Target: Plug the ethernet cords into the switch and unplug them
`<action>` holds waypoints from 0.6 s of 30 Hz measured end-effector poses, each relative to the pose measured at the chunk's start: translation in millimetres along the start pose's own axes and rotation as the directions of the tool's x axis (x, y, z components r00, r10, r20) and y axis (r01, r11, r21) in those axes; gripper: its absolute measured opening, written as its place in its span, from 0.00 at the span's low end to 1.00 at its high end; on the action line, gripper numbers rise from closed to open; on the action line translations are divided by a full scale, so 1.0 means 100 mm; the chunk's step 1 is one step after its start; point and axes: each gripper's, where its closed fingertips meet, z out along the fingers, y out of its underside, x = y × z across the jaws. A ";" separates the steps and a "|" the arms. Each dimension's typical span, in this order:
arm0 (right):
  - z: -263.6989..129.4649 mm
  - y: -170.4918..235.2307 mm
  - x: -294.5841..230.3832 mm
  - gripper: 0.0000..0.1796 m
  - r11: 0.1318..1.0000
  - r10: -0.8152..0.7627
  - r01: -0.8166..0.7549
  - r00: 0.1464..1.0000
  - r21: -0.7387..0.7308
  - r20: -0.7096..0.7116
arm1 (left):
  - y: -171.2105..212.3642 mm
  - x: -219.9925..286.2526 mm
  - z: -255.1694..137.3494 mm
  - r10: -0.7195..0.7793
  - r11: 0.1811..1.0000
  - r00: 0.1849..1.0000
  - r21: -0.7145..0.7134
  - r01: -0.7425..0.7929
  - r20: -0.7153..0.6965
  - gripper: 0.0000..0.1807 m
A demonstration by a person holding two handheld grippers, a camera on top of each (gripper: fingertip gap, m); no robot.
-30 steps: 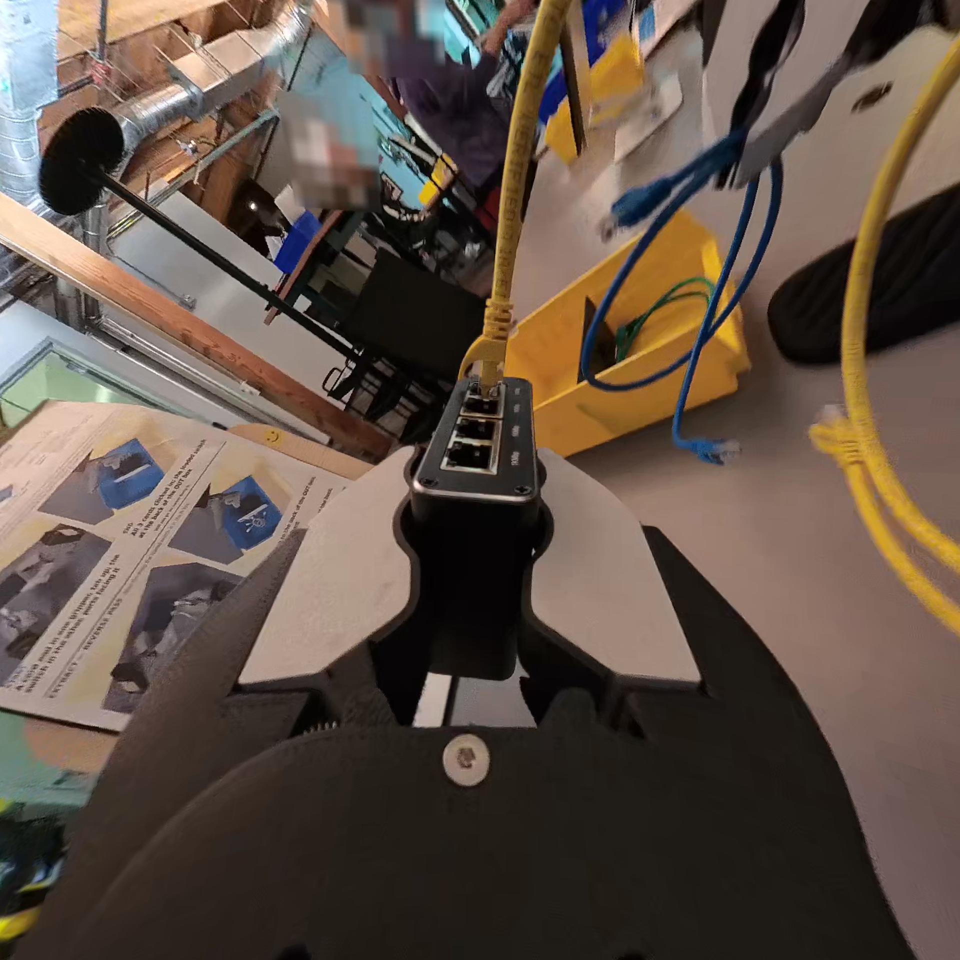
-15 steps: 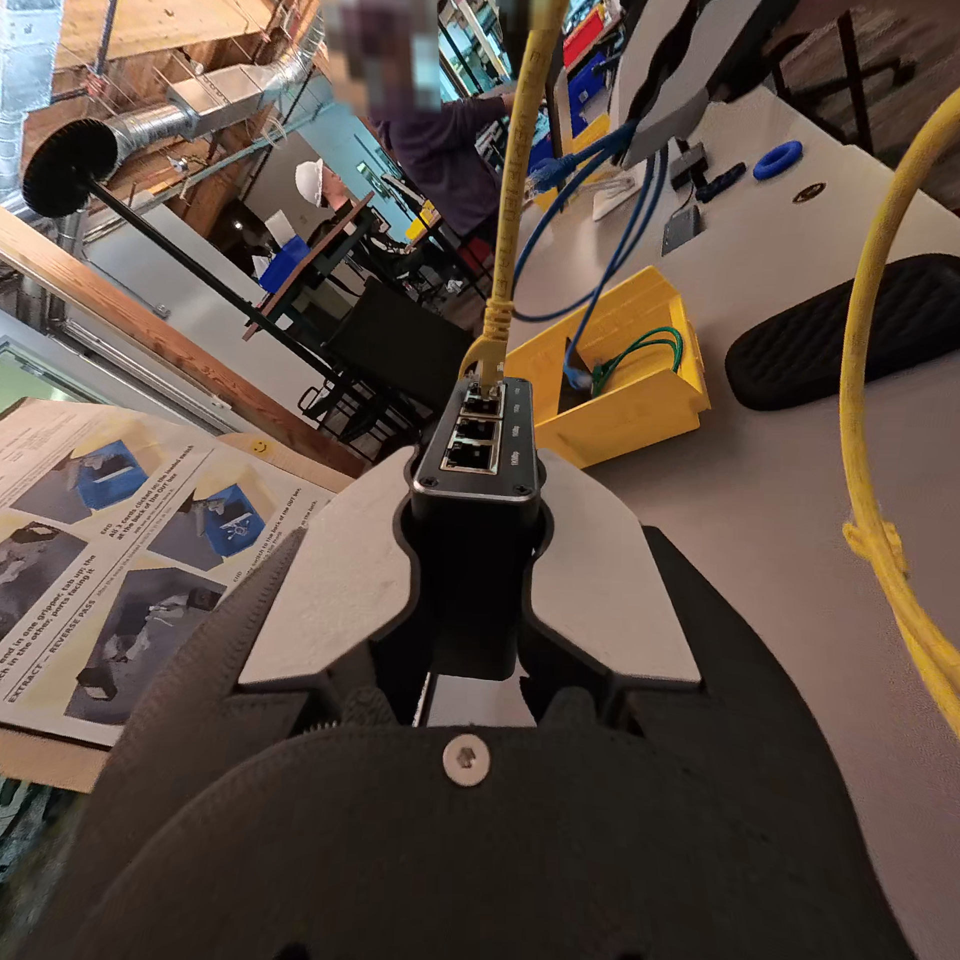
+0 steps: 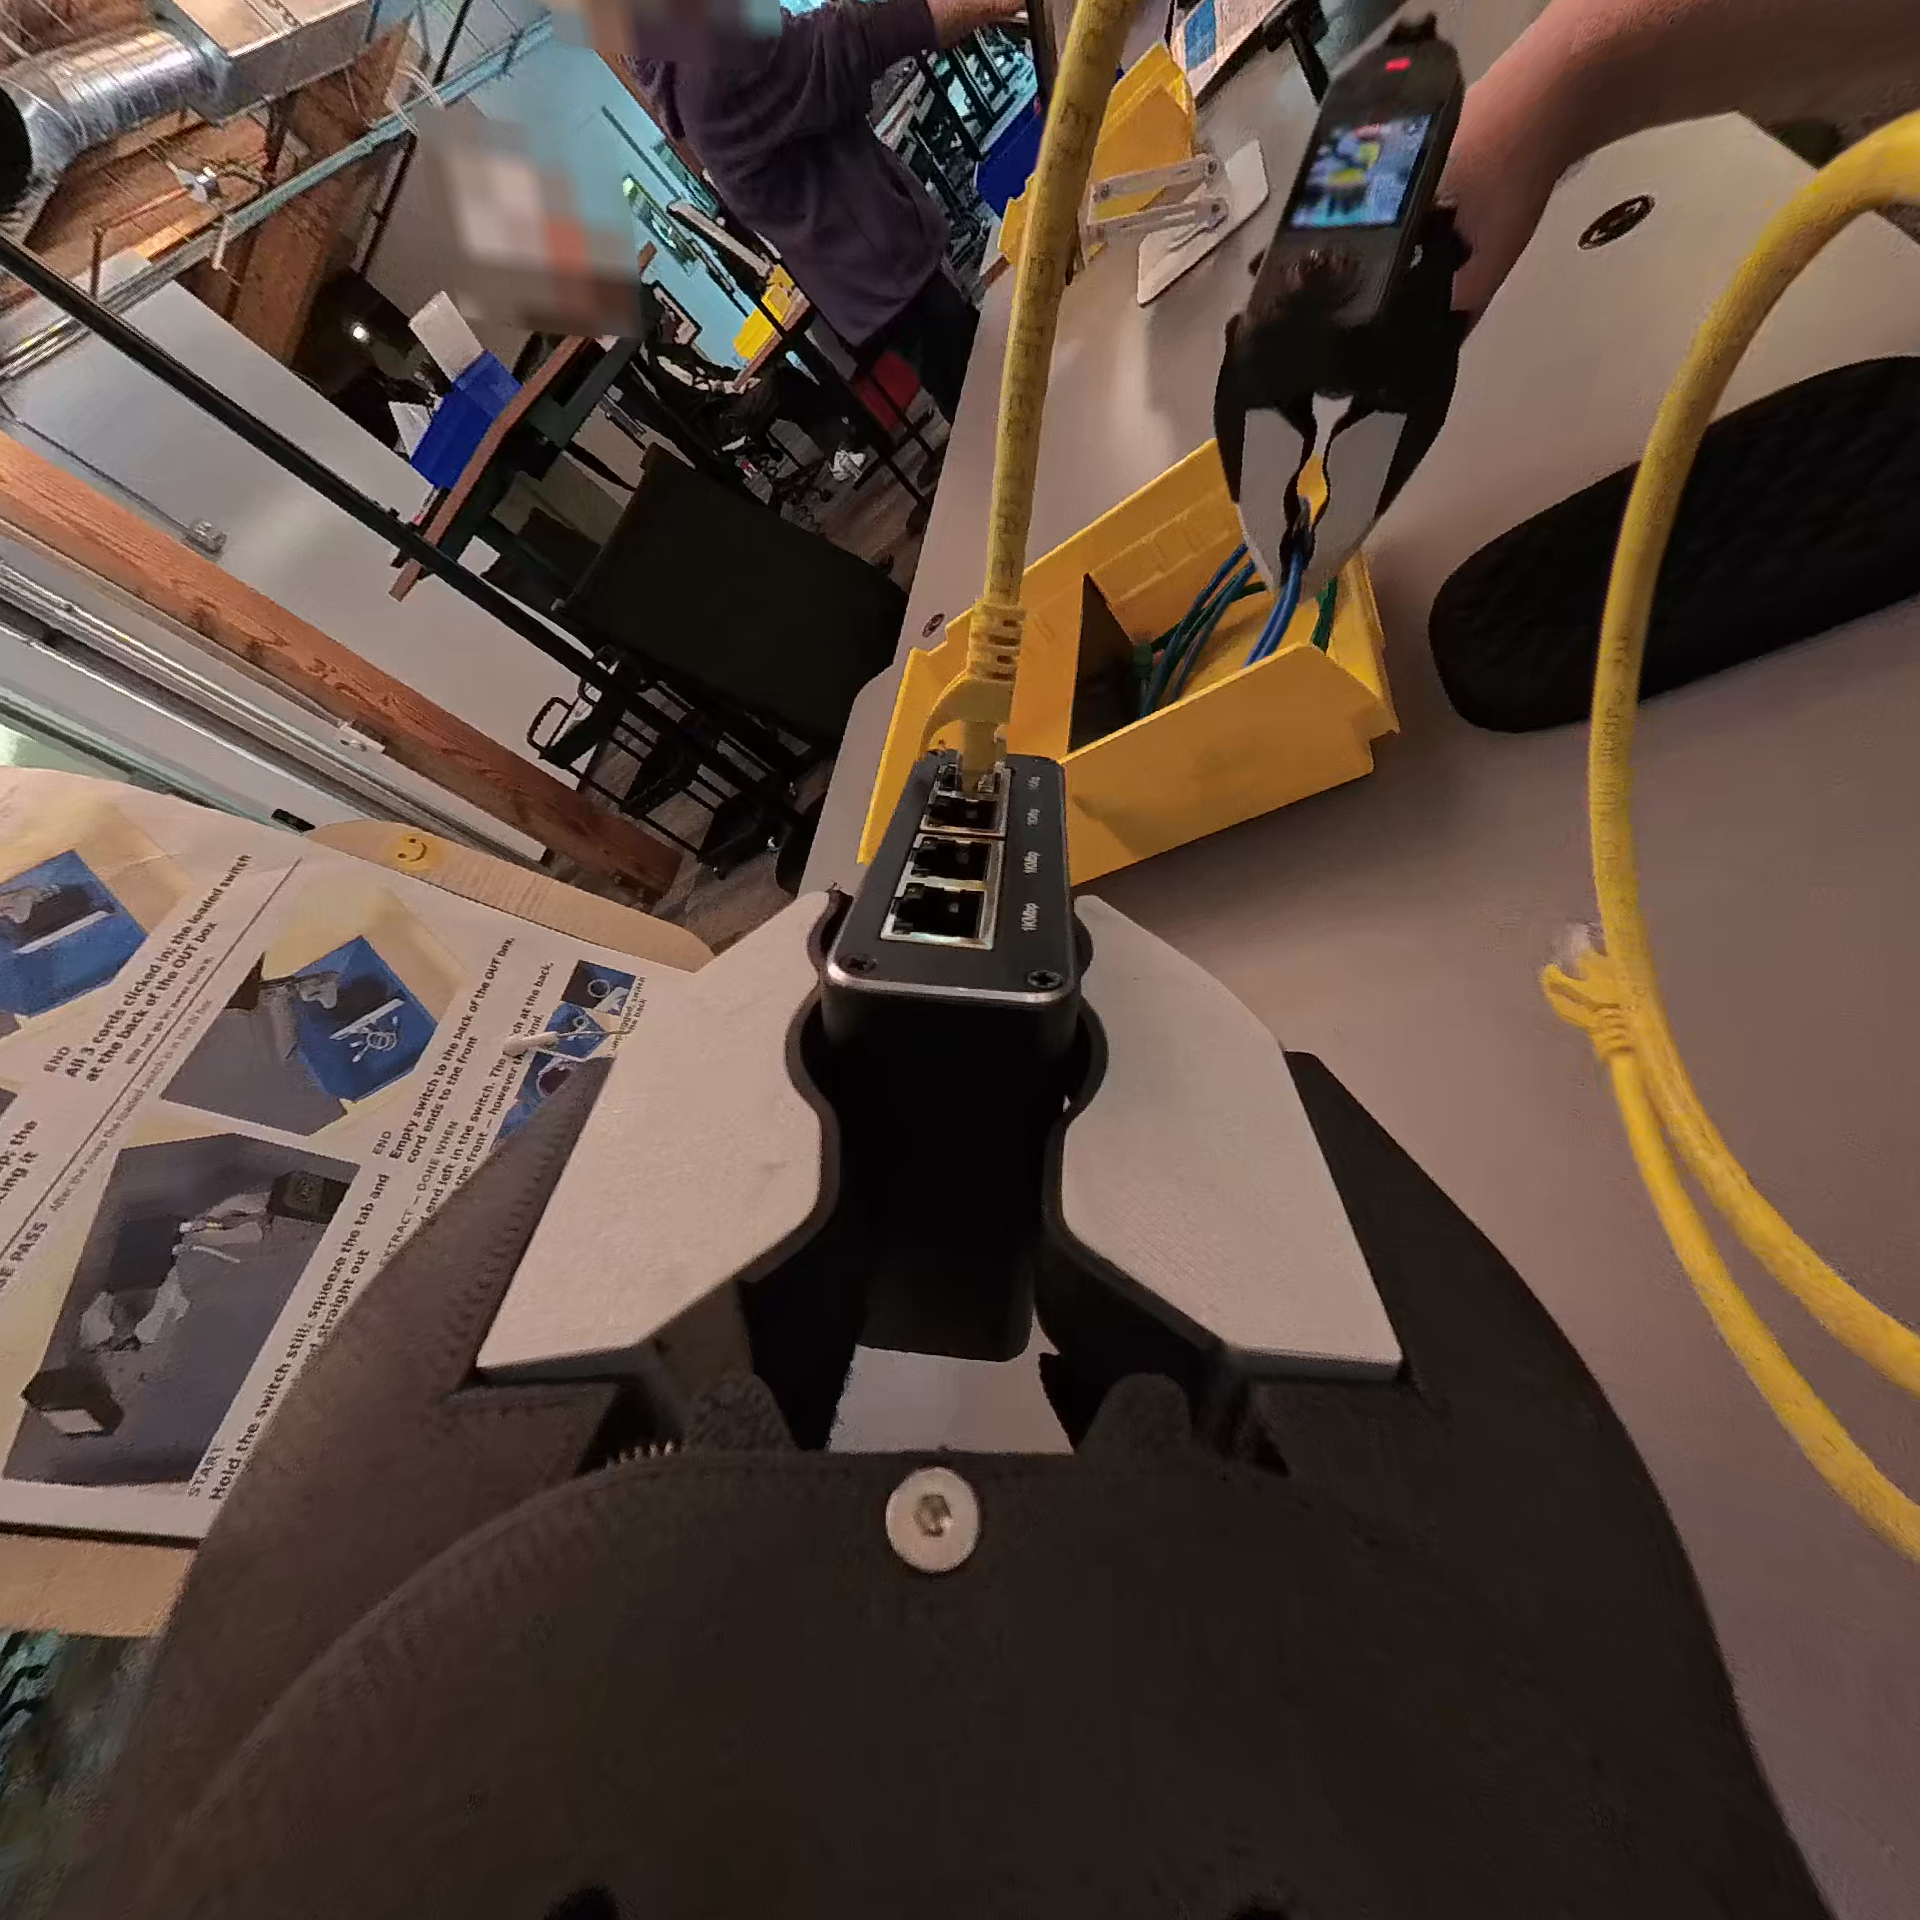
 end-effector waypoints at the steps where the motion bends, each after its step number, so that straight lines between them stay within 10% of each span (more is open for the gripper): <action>1: 0.05 0.02 -0.01 0.03 1.000 -0.005 0.006 1.000 -0.030 0.015 | 0.01 0.00 0.01 0.003 1.000 1.000 -0.003 -0.003 0.003 0.21; 8: 0.03 0.02 -0.01 0.10 0.991 0.135 -0.130 0.982 -0.043 0.133 | 0.04 0.00 0.06 0.066 0.997 0.997 -0.029 -0.065 0.033 0.20; 18: -0.80 -0.55 0.15 0.15 0.892 0.241 -0.266 0.964 0.367 0.112 | 0.04 0.08 0.12 0.108 0.994 0.994 -0.033 -0.107 0.013 0.21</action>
